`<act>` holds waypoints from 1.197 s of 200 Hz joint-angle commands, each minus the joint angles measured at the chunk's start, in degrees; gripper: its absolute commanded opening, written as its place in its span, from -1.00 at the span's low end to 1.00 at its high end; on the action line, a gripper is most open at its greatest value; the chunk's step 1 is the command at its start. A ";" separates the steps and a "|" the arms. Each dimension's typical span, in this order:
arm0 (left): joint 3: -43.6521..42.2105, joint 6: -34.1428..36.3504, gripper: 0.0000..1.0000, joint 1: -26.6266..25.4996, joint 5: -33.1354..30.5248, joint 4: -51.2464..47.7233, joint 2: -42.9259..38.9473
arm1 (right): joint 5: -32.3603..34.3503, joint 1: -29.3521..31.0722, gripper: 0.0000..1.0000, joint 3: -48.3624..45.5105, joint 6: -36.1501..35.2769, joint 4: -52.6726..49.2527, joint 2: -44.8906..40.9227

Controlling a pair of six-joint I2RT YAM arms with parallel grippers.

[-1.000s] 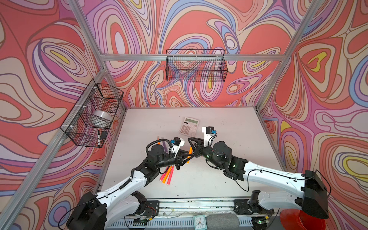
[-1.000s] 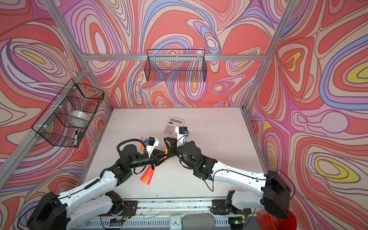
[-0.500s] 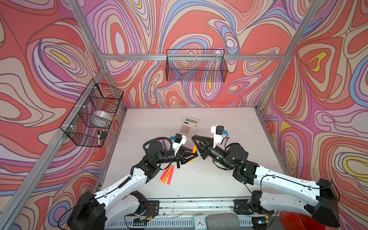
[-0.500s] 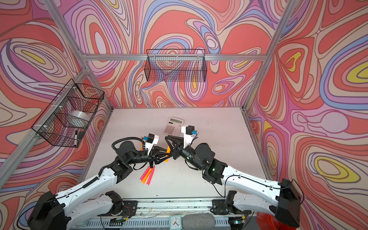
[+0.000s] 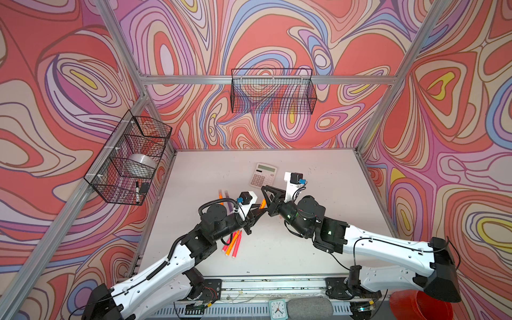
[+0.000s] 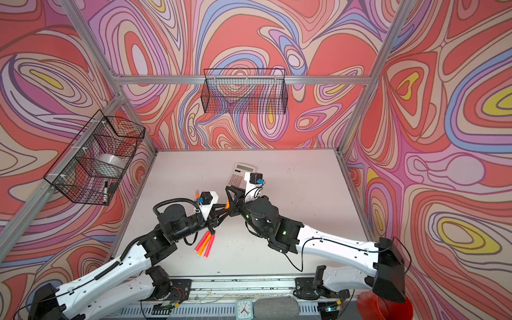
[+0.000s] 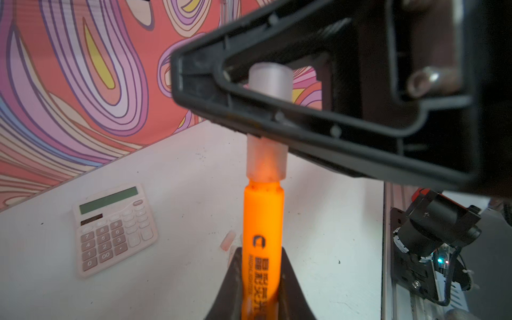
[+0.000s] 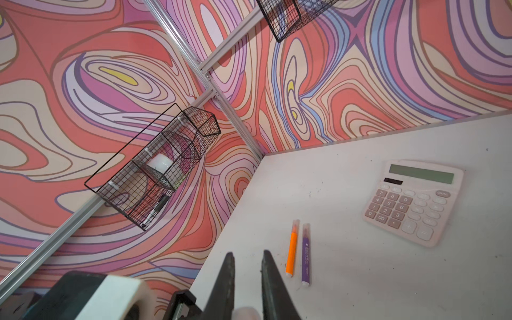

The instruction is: Insert the pens into the pen caps

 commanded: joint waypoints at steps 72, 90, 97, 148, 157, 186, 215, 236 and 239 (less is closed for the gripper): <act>8.96 -14.29 -1.00 7.16 17.83 15.75 0.95 | -28.30 5.16 -1.00 -16.72 -15.49 9.84 -5.64; 9.09 -13.53 -1.00 7.13 19.79 14.52 0.30 | -33.50 5.10 -1.00 -17.04 -17.23 10.11 -6.67; 8.77 -13.26 -1.00 7.17 19.41 14.00 -0.30 | -34.73 5.05 -1.00 -17.06 -17.77 10.06 -7.10; 7.44 -9.47 -1.00 7.17 15.76 9.73 -4.74 | -35.50 5.10 -0.91 -15.84 -17.21 10.58 -3.49; 7.05 -9.13 -1.00 7.25 15.25 9.54 -5.16 | -34.07 5.07 -0.82 -15.59 -17.13 10.22 -3.60; 5.37 -7.15 -1.00 7.16 13.07 8.58 -5.73 | -28.56 5.09 -0.53 -14.46 -17.29 8.23 -5.81; 3.71 -5.24 -1.00 7.16 12.16 7.08 -6.08 | -23.24 4.49 0.01 -12.46 -17.47 5.06 -7.85; 2.30 -4.39 -1.00 7.17 10.18 6.24 -6.42 | -22.09 4.31 0.39 -11.78 -17.73 4.37 -9.42; 2.11 -4.22 -1.00 7.14 9.94 6.02 -6.51 | -22.01 4.31 0.42 -11.77 -17.88 4.45 -9.67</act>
